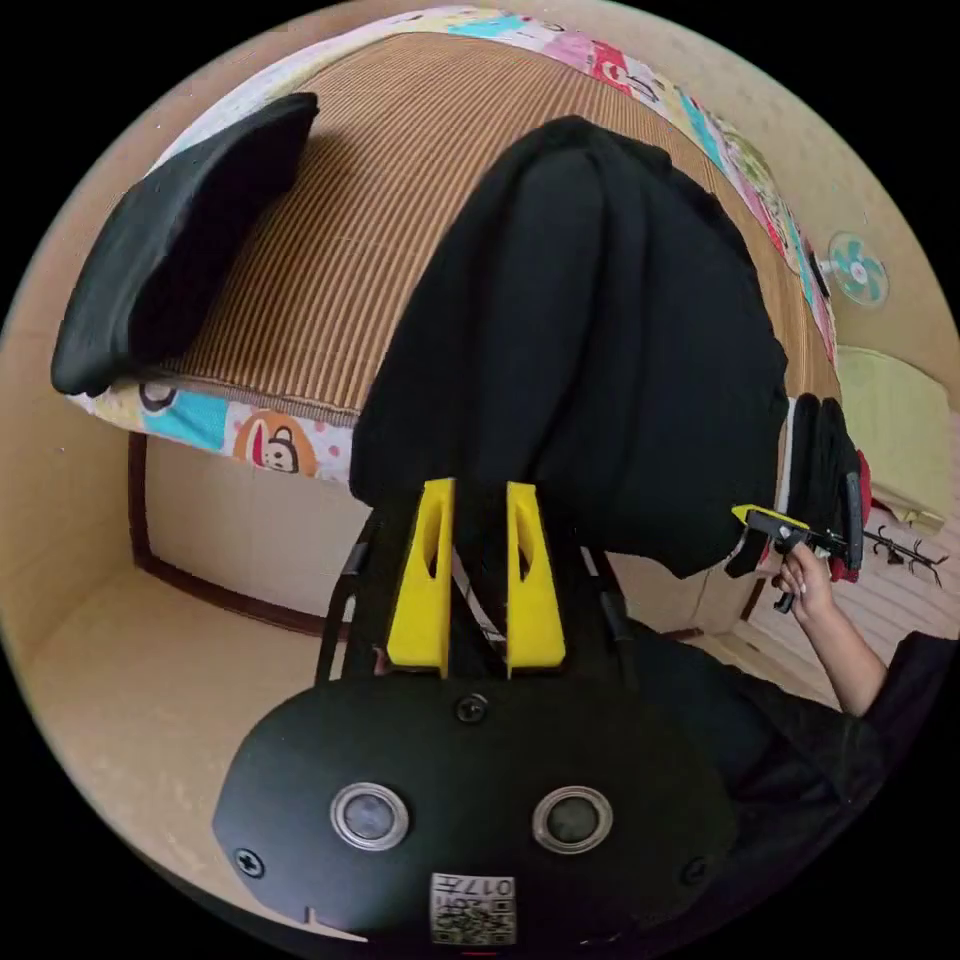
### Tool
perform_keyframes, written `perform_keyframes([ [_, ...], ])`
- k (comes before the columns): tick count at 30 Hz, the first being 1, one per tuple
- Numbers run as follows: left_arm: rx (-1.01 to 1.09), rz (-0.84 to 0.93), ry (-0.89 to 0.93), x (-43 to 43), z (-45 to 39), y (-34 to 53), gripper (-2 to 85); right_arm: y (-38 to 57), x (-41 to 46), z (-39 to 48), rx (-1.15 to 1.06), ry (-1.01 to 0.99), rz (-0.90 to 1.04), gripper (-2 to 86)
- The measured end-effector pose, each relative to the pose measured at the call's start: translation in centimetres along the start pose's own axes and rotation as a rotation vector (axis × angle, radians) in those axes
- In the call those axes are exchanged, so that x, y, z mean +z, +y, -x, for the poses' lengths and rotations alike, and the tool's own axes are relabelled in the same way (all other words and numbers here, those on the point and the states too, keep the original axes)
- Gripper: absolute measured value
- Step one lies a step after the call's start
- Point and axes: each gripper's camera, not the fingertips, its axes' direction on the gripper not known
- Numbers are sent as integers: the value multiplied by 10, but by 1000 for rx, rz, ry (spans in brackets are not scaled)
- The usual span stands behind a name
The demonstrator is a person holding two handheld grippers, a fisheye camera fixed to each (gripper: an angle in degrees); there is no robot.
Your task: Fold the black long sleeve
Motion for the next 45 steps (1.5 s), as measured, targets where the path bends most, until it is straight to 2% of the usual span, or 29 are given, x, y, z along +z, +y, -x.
perform_keyframes([
  [1, -75, -7, 40, -9, 25, -10, 126, -5, -3, -8, 26, -34, 6, 6],
  [4, -131, 53, 73, -5, 66, -42, 127, -13, -11, -25, 93, -97, 4, 5],
  [9, -16, 225, 56, -17, 84, -96, 65, -15, -26, -54, 188, -200, -15, 5],
  [11, 116, 119, -1, -73, 89, -100, 32, -16, -31, -68, 228, -246, -19, 5],
  [15, 21, -126, 27, -182, 140, -94, 26, -17, -37, -81, 255, -263, -27, 4],
  [17, -154, -308, 5, -250, 192, -83, 12, -18, -43, -87, 268, -255, -27, 4],
  [20, -402, -503, -14, -301, 262, -60, 36, -19, -49, -91, 258, -225, -27, 3],
  [21, -434, -525, 17, -303, 276, -57, 46, -19, -50, -92, 257, -220, -28, 3],
  [23, -534, -503, 223, -281, 317, -51, 80, -18, -53, -99, 261, -215, -30, 3],
  [27, -604, -410, 588, -206, 329, -50, 120, -16, -57, -114, 286, -239, -32, 2],
  [29, -718, -394, 761, -161, 327, -43, 159, -14, -59, -123, 299, -252, -28, 2],
  [32, -902, -433, 843, -123, 333, -24, 178, -14, -62, -132, 298, -243, -17, 2],
  [35, -1064, -499, 801, -109, 354, 2, 182, -13, -64, -139, 292, -225, -7, 2],
  [39, -988, -633, 692, -126, 387, 16, 173, -10, -64, -150, 281, -217, -4, 2],
  [41, -828, -642, 632, -143, 400, 10, 93, -7, -64, -160, 295, -233, -6, 2],
  [43, -739, -648, 661, -157, 399, 11, 50, -5, -63, -168, 313, -249, -6, 2],
  [45, -647, -686, 748, -180, 392, 16, 48, -2, -62, -174, 321, -255, -7, 2],
])
